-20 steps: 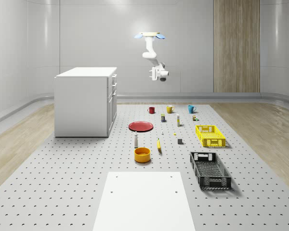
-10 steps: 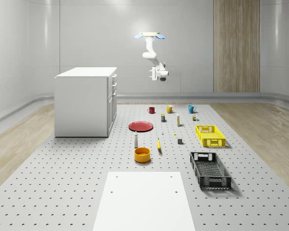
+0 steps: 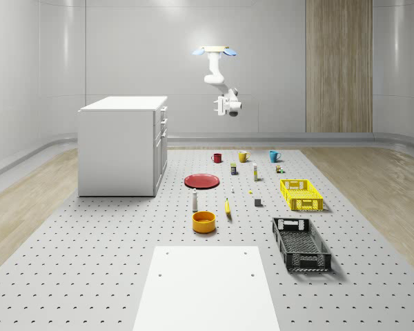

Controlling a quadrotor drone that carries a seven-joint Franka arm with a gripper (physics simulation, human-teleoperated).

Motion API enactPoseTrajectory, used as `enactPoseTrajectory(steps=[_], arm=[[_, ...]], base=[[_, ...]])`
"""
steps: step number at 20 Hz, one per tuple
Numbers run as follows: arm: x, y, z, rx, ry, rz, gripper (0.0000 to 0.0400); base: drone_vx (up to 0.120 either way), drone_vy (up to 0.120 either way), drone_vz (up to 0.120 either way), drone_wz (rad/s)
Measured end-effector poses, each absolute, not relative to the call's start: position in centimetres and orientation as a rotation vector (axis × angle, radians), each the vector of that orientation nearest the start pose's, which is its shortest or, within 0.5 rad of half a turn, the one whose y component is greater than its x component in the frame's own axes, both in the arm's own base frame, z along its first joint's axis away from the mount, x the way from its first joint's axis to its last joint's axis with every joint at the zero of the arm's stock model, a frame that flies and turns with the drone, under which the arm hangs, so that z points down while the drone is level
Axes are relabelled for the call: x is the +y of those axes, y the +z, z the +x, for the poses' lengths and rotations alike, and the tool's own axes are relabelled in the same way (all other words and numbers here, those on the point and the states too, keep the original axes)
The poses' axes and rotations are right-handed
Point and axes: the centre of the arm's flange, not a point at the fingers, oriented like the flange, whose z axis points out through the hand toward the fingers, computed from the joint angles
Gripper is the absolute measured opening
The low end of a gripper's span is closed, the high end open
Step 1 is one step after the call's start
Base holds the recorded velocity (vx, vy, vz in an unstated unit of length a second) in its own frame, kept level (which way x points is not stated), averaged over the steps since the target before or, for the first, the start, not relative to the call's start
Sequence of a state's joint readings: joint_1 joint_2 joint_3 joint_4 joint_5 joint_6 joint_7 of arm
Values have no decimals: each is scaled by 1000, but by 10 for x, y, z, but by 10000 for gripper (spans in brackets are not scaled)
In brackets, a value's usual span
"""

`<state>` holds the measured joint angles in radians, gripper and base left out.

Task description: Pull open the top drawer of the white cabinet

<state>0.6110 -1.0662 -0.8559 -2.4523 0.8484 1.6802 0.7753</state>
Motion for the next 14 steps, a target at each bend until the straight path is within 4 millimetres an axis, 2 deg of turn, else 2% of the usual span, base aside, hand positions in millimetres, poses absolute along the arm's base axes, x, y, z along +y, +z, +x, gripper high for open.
enactPoseTrajectory(steps=[14], arm=[[-100, 591, 307, 613, 613, -1484, 305]], base=[[120, 0, 0, 0]])
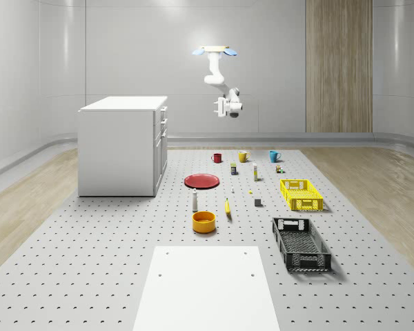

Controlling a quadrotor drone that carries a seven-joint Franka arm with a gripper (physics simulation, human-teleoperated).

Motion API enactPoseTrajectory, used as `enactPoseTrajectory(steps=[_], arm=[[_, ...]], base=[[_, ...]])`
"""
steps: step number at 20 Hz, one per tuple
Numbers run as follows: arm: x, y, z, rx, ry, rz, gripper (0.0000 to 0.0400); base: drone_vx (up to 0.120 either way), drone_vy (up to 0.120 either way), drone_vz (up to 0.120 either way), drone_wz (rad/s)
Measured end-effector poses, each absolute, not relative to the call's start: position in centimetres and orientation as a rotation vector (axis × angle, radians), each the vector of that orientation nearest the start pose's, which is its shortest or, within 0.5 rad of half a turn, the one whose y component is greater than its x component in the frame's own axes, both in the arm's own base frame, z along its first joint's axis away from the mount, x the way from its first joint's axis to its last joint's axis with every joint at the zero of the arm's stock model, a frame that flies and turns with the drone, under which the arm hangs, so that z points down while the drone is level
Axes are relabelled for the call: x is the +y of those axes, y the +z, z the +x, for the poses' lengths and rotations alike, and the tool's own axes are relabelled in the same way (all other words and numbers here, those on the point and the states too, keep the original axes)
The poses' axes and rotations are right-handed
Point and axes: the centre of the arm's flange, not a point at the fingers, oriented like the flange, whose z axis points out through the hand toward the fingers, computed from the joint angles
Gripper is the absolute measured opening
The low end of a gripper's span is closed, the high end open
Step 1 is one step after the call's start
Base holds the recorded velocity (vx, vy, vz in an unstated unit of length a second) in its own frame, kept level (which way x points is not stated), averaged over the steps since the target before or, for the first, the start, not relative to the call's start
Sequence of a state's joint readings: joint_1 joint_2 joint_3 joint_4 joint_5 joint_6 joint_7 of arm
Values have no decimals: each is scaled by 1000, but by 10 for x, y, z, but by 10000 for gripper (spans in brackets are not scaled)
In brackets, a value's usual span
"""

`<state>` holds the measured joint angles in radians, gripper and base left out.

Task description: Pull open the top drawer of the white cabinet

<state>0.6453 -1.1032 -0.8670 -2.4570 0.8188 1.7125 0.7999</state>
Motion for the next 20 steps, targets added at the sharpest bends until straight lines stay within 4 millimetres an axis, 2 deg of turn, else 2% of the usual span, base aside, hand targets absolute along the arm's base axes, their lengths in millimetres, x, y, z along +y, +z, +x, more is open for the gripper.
enactPoseTrajectory(steps=[20], arm=[[-100, 591, 307, 613, 613, -1484, 305]], base=[[120, 0, 0, 0]])
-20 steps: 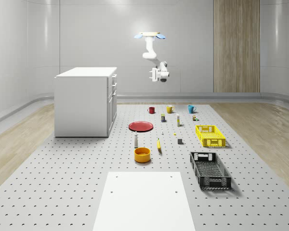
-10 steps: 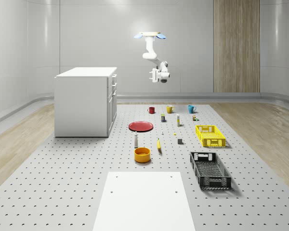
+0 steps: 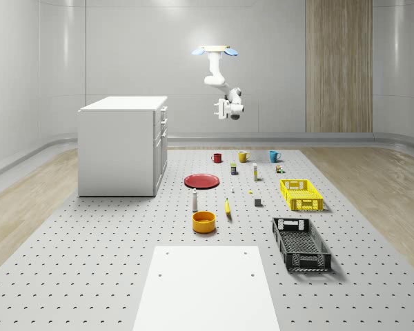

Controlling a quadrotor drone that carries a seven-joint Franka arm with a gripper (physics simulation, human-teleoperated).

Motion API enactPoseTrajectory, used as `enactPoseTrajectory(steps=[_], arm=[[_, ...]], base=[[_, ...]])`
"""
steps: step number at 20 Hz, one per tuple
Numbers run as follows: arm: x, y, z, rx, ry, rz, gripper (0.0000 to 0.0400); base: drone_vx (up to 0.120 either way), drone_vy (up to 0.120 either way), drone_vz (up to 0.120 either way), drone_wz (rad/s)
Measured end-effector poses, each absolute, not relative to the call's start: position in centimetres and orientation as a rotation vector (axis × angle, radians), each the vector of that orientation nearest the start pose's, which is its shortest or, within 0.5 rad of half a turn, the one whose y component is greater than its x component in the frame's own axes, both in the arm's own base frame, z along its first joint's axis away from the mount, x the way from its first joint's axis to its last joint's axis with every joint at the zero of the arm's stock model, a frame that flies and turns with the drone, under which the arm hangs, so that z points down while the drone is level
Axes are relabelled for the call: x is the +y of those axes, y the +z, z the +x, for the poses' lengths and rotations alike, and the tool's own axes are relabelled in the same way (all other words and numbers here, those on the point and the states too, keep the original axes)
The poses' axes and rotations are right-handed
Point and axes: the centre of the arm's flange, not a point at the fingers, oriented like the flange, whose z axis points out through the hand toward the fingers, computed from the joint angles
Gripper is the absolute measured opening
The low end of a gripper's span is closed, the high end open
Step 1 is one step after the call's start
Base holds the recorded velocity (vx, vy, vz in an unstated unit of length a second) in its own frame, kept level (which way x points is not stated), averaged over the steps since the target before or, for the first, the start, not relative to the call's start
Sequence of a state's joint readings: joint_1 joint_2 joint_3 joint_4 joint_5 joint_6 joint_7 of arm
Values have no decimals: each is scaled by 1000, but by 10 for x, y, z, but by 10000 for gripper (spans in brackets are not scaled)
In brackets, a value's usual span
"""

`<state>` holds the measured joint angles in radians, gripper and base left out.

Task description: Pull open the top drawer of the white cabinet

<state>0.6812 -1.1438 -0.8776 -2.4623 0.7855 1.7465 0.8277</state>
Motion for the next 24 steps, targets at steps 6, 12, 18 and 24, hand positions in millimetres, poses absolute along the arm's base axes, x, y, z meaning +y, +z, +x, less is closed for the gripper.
enactPoseTrajectory(steps=[6, 12, 18, 24], arm=[[-100, 591, 307, 613, 613, -1484, 305], [-100, 591, 307, 613, 613, -1484, 305], [-100, 591, 307, 613, 613, -1484, 305], [-100, 591, 307, 613, 613, -1484, 305]], base=[[87, 0, -20, 0], [7, 0, 0, 0], [0, -40, 0, 0], [53, -53, 0, 0]])
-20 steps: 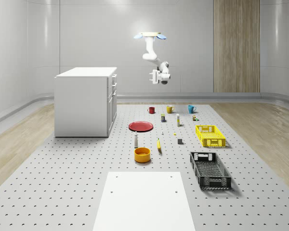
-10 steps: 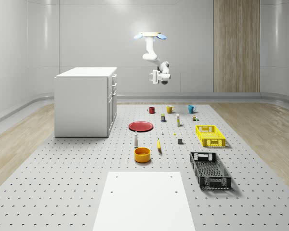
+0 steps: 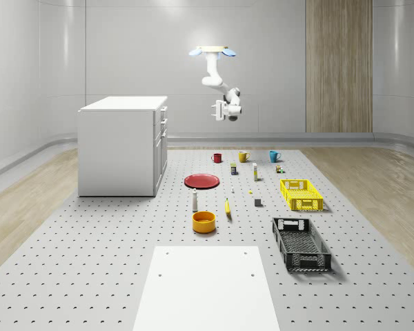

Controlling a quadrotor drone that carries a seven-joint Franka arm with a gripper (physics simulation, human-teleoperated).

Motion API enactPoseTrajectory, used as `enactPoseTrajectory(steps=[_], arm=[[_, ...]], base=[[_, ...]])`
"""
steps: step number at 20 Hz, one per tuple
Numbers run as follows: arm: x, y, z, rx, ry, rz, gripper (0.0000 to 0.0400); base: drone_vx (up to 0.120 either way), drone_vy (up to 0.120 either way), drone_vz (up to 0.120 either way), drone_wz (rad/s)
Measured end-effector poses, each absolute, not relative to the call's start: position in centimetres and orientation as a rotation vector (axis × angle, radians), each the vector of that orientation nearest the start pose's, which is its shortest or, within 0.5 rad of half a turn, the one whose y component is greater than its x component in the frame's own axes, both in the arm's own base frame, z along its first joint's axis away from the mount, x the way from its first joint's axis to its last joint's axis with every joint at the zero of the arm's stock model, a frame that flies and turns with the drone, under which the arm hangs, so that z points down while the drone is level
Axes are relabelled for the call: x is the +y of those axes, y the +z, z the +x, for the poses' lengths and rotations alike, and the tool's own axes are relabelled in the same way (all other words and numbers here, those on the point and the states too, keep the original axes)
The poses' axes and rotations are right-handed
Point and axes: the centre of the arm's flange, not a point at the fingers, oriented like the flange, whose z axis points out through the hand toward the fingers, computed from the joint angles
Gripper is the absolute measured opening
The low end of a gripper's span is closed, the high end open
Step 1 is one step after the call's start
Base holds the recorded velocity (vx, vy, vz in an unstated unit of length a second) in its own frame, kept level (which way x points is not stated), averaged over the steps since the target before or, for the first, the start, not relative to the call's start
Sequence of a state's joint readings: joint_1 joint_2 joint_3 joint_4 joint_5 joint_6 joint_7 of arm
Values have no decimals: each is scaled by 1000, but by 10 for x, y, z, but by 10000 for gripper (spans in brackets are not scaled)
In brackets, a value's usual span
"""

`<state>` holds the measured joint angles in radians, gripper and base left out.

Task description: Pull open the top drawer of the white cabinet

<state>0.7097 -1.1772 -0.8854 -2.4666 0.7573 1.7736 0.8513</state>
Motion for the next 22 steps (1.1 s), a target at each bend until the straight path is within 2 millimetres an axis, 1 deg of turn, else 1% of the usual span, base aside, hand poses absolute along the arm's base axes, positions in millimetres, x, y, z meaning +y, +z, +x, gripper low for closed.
enactPoseTrajectory(steps=[2, 6, 18, 21, 22], arm=[[-100, 591, 307, 613, 613, -1484, 305], [-100, 591, 307, 613, 613, -1484, 305], [-100, 591, 307, 613, 613, -1484, 305], [-100, 591, 307, 613, 613, -1484, 305], [-100, 591, 307, 613, 613, -1484, 305]], base=[[80, 0, 0, 0], [10, 0, 0, 0], [120, 0, 0, 0], [120, -107, 0, 0], [120, 0, 0, 0]])
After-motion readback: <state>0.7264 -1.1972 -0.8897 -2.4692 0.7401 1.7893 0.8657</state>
